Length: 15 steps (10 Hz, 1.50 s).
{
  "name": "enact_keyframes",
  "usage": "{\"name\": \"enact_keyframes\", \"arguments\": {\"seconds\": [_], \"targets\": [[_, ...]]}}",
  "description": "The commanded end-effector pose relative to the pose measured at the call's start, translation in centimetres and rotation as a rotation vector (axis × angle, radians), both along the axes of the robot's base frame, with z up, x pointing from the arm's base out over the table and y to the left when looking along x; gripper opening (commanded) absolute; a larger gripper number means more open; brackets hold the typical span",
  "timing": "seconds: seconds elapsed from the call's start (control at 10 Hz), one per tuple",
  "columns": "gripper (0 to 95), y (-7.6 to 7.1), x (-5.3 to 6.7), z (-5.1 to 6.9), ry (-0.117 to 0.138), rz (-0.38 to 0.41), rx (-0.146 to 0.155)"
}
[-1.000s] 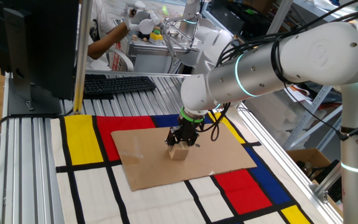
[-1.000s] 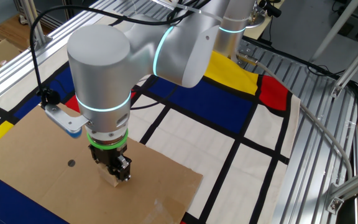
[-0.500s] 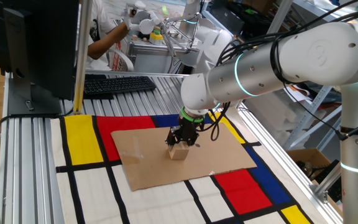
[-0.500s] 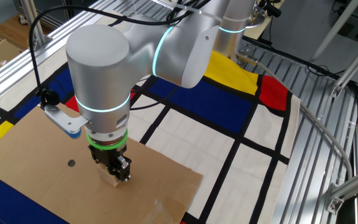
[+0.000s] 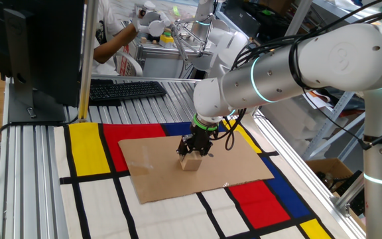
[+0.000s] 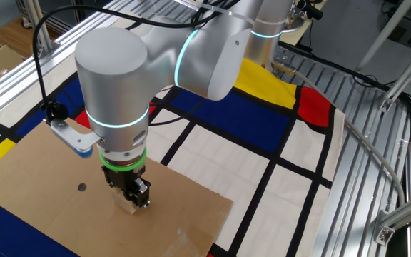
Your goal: Hold a small block with the gripper and sweep it from left to right on the table
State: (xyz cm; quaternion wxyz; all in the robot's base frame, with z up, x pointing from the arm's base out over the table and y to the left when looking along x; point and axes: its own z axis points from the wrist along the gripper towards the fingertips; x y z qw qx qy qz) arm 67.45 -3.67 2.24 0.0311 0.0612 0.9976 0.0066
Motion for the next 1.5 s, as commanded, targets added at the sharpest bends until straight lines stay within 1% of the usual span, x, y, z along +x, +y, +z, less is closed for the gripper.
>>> {"name": "enact_keyframes", "arguments": {"seconds": [0.1,1.0,1.4,1.5], "targets": [[0.0,-0.01,0.01,0.02,0.001,0.0,0.0],[0.0,0.09,0.06,-0.21,-0.002,-0.003,0.007],[0.0,0.29,0.04,-0.29,-0.001,-0.007,0.002],[0.0,0.36,0.01,-0.28,-0.001,-0.011,-0.006]]}}
